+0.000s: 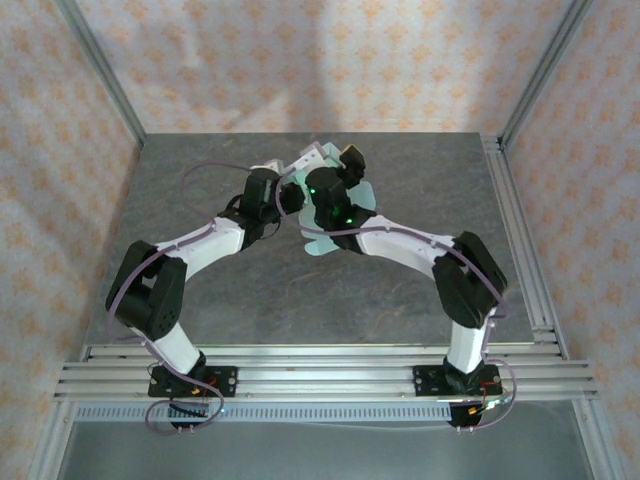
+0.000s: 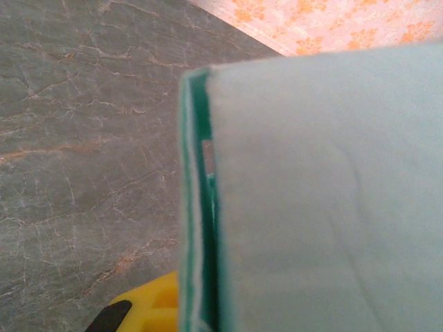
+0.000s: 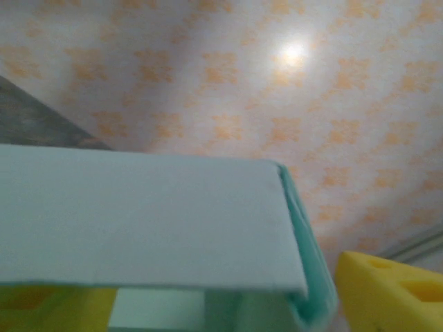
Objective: Fold the paper box
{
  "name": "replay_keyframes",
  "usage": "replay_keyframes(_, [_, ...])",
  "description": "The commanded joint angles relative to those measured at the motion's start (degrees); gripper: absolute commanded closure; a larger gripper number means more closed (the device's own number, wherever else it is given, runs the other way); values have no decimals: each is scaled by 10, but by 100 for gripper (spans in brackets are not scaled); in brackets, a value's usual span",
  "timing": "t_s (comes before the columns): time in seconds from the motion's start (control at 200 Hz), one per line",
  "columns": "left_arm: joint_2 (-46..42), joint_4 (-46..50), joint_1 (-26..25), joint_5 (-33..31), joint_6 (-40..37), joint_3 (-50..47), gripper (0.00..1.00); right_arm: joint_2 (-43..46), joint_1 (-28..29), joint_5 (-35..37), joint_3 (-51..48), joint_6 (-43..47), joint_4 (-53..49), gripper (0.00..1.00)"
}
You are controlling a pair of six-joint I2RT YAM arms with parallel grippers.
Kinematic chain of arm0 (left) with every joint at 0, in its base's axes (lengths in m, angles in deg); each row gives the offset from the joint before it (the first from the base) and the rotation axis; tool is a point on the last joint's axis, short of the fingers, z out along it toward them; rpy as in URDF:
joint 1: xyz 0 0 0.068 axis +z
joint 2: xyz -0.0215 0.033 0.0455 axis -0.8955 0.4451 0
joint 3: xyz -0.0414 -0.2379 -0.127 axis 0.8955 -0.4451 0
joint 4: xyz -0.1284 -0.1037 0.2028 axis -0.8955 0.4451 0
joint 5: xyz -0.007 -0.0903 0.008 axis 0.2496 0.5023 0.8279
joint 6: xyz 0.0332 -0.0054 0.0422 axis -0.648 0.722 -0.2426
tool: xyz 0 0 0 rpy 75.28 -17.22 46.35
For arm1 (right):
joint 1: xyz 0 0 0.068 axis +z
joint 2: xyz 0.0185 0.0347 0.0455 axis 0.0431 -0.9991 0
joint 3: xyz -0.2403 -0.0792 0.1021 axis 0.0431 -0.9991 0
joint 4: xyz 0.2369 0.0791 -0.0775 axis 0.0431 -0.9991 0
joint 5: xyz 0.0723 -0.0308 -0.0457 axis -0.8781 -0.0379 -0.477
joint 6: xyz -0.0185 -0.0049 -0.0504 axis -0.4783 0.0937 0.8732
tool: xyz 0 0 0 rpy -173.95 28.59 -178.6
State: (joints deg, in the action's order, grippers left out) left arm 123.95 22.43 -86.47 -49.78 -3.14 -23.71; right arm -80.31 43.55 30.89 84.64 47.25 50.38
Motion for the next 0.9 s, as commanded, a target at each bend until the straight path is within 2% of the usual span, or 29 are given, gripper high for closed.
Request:
replay_keyframes(0.0, [6, 20, -8, -4, 5, 30, 100, 82, -6, -145, -33, -70, -79, 1])
replay_keyframes(0.1, [8, 31, -7, -8, 10, 34, 100, 137, -23, -240, -49, -122, -145, 0])
replay_keyframes(0.265, [13, 40, -6, -5, 13, 38, 100, 225, -63, -361, -91, -202, -169, 0])
replay_keyframes(0.405, [17, 42, -5, 0, 11, 41, 100, 283, -107, -420, -113, -280, -160, 0])
replay_keyframes(0.545, [19, 40, -5, 11, 2, 42, 100, 305, -159, -491, -118, -332, -180, 0])
replay_keyframes(0.74, [14, 44, -2, 26, -20, 42, 100, 296, -244, -678, -115, -347, -219, 0])
replay_keyframes(0.82, [12, 42, 0, 44, -36, 43, 100, 284, -273, -777, -108, -319, -243, 0])
replay_keyframes(0.896, [9, 39, 2, 62, -56, 42, 100, 271, -290, -873, -100, -251, -282, 0])
